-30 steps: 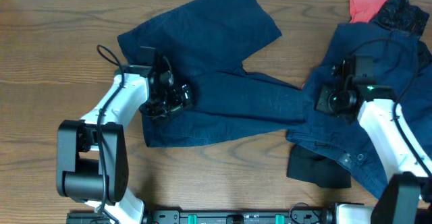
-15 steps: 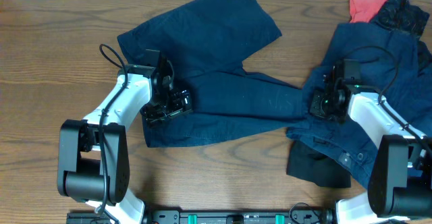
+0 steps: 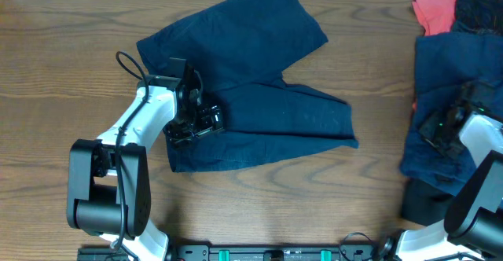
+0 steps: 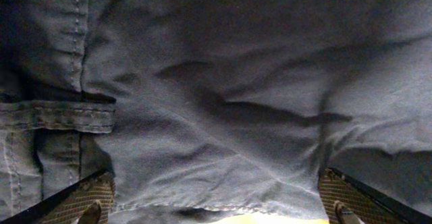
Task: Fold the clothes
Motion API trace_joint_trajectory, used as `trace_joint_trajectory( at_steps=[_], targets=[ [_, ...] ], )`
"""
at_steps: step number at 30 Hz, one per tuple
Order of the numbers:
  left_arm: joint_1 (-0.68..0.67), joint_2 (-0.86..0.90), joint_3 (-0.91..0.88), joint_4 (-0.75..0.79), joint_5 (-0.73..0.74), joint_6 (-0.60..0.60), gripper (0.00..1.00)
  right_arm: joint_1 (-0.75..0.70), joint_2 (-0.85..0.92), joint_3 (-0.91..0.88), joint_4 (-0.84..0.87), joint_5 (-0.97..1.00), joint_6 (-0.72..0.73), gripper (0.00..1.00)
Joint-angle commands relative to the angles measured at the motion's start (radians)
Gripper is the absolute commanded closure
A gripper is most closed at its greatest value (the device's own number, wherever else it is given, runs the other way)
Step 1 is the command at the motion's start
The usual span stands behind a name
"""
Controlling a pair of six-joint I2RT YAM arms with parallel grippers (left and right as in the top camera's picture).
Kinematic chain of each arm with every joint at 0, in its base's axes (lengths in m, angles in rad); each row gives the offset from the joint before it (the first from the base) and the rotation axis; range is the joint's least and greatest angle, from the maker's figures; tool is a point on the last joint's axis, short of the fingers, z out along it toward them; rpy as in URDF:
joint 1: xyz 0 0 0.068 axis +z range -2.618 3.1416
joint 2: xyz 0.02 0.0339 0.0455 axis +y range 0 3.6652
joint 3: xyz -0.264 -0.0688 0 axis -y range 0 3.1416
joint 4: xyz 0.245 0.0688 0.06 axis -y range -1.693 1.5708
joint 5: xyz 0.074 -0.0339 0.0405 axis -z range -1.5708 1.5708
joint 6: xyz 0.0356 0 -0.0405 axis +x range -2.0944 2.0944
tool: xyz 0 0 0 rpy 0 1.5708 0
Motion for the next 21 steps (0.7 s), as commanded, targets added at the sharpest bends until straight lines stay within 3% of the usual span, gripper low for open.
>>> trace_joint_trajectory(
  at_steps=[1, 3, 5, 11, 21],
  targets=[
    [-0.001, -0.013, -0.003, -0.003, -0.014, 0.016, 0.02, -0.010, 0.064, -0.057, -0.073, 0.048, -0.029, 0.71],
    [-0.001, -0.014, -0.003, -0.003, -0.014, 0.016, 0.02, -0.009, 0.062, -0.057, -0.140, 0.135, 0.024, 0.77],
    [-0.001, -0.014, -0.003, -0.004, -0.014, 0.016, 0.02, -0.014, 0.062, -0.057, -0.219, 0.289, 0.172, 0.78],
    [-0.001, -0.014, -0.003, -0.009, -0.013, 0.016, 0.02, -0.037, 0.029, -0.056, -0.302, 0.448, 0.365, 0.81],
    [-0.001, -0.014, -0.003, -0.011, -0.013, 0.016, 0.02, -0.039, -0.167, -0.055, -0.255, 0.367, 0.317, 0.76]
  ],
)
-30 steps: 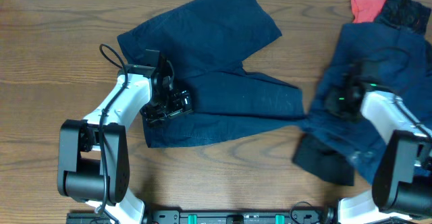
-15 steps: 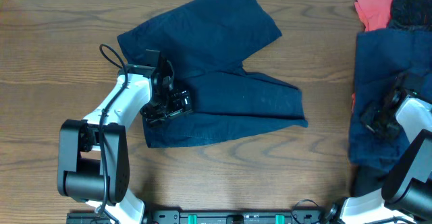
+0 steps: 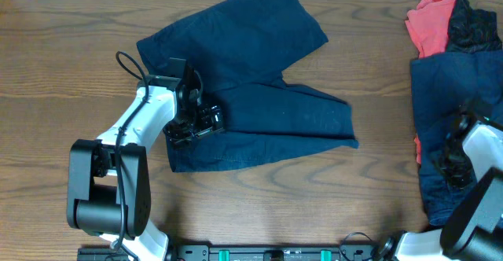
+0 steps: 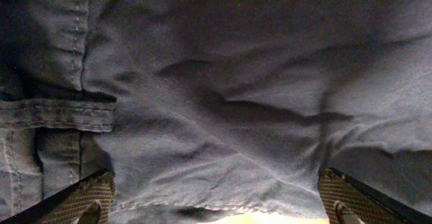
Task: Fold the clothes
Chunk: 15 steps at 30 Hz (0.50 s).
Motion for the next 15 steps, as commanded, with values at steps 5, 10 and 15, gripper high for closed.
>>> trace_joint_trajectory(
  at_steps=[5, 10, 15],
  targets=[
    [-0.002, -0.014, -0.003, -0.009, -0.013, 0.016, 0.02, -0.010, -0.085, -0.002, 0.011, -0.021, -0.020, 0.76],
    [-0.002, -0.014, -0.003, -0.009, -0.013, 0.016, 0.02, -0.001, -0.126, -0.002, 0.074, -0.165, -0.137, 0.75],
    [-0.001, -0.014, -0.003, -0.010, -0.013, 0.016, 0.02, 0.001, -0.199, -0.002, 0.106, -0.270, -0.197, 0.71]
  ],
)
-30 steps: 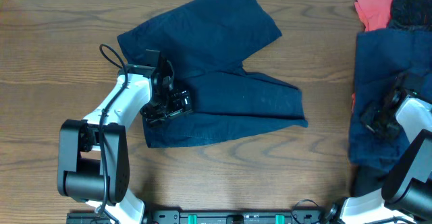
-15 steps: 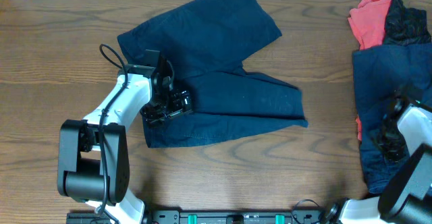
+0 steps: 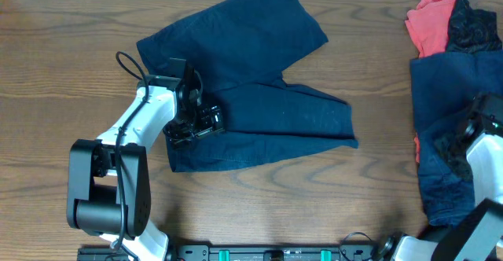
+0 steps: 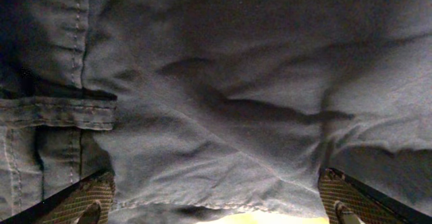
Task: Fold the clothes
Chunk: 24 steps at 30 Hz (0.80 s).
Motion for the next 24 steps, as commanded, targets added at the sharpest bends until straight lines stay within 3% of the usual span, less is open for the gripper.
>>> trace_joint_trajectory(
  at_steps=[1, 10, 18, 20, 21, 24],
  targets=[
    [-0.001, -0.014, -0.003, -0.007, -0.013, 0.016, 0.02, 0.000, -0.068, -0.002, 0.016, -0.132, -0.091, 0.70],
    [0.030, -0.021, -0.002, -0.050, -0.013, 0.016, 0.02, 0.016, -0.199, -0.001, 0.016, -0.458, -0.263, 0.57],
    [0.095, -0.117, -0.002, -0.068, -0.078, 0.007, 0.02, 0.159, -0.198, -0.002, -0.068, -0.537, -0.335, 0.51],
    [0.102, -0.138, -0.002, -0.095, -0.132, -0.023, 0.02, 0.192, -0.198, -0.002, -0.082, -0.546, -0.335, 0.24],
    [0.105, -0.145, -0.002, -0.109, -0.161, -0.042, 0.02, 0.209, -0.198, -0.002, -0.088, -0.549, -0.335, 0.15],
    [0.106, -0.150, -0.004, -0.142, -0.195, -0.100, 0.02, 0.261, -0.198, -0.005, -0.095, -0.560, -0.336, 0.03]
  ],
)
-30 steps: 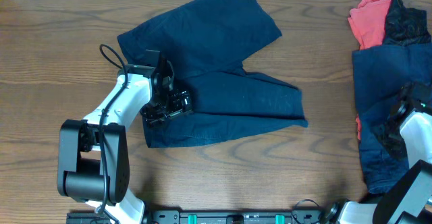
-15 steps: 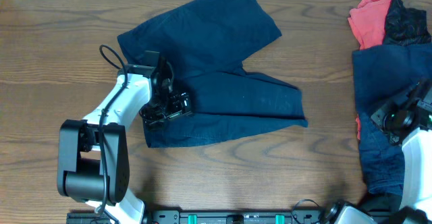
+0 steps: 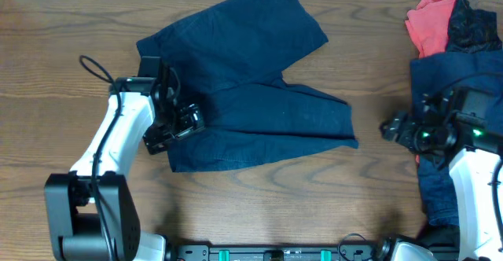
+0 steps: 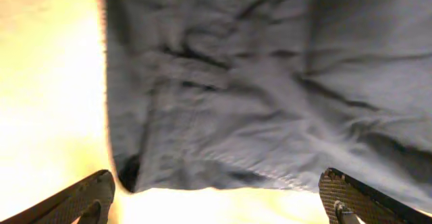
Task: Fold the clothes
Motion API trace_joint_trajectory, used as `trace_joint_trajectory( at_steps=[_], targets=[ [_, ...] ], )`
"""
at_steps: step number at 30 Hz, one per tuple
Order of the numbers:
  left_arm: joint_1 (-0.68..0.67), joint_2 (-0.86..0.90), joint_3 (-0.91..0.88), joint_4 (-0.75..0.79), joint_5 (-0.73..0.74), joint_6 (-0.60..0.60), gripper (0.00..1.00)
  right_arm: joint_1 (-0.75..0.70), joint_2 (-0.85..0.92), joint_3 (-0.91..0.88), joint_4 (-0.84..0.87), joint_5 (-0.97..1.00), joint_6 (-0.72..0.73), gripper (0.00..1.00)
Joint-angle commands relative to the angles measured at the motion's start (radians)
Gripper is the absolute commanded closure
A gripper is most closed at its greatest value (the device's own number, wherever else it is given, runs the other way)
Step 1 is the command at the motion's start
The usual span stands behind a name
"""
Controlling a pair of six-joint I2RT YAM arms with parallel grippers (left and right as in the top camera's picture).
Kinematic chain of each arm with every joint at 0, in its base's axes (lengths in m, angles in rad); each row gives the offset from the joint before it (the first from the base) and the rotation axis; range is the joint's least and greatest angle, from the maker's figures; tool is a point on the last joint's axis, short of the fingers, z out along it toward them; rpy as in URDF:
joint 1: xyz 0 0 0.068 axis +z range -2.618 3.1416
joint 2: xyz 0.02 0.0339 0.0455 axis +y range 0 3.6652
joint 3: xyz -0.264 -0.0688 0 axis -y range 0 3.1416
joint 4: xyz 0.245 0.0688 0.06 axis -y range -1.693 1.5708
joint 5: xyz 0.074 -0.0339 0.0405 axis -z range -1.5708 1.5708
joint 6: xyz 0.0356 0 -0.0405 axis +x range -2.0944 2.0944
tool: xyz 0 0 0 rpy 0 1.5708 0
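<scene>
Navy shorts (image 3: 251,96) lie spread flat on the wooden table (image 3: 63,41), legs pointing right. My left gripper (image 3: 178,129) hovers at the shorts' lower left corner, open. In the left wrist view the gripper (image 4: 216,207) has its fingers (image 4: 84,197) far apart, with bare table between them and the shorts' hem (image 4: 223,116) just ahead. My right gripper (image 3: 391,127) is over bare table to the left of the clothes pile. Its jaws are too dark to read.
A pile of clothes sits at the right edge: a navy garment (image 3: 440,72), a red one (image 3: 428,13) and a black one (image 3: 471,17). Bare wood lies between the shorts and the pile, and along the front edge.
My left gripper has shifted left, from over the shorts' cloth to their lower left corner, where table now shows. My right gripper has come left off the pile onto bare table.
My left gripper stayed open over the shorts' waist area through all three earlier moments. My right gripper was on the navy garment in the pile, which changed shape and uncovered more of the red one. Now both grippers have moved left.
</scene>
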Motion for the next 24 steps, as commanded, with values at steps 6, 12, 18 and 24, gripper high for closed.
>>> trace_joint_trajectory(
  at_steps=[6, 12, 18, 24],
  targets=[
    [0.005, -0.006, -0.061, -0.012, -0.082, -0.119, 0.02, 0.152, 0.015, -0.025, 0.034, -0.037, -0.019, 0.04],
    [0.005, -0.006, -0.135, 0.016, -0.082, -0.135, 0.02, 0.212, 0.069, -0.061, 0.097, -0.037, -0.019, 0.06],
    [0.005, -0.006, -0.172, 0.031, -0.081, -0.195, 0.10, 0.219, 0.103, -0.077, 0.122, -0.027, -0.019, 0.08],
    [0.005, -0.056, -0.251, 0.115, -0.082, -0.290, 0.08, 0.219, 0.108, -0.077, 0.151, 0.023, 0.008, 0.10]
  ],
)
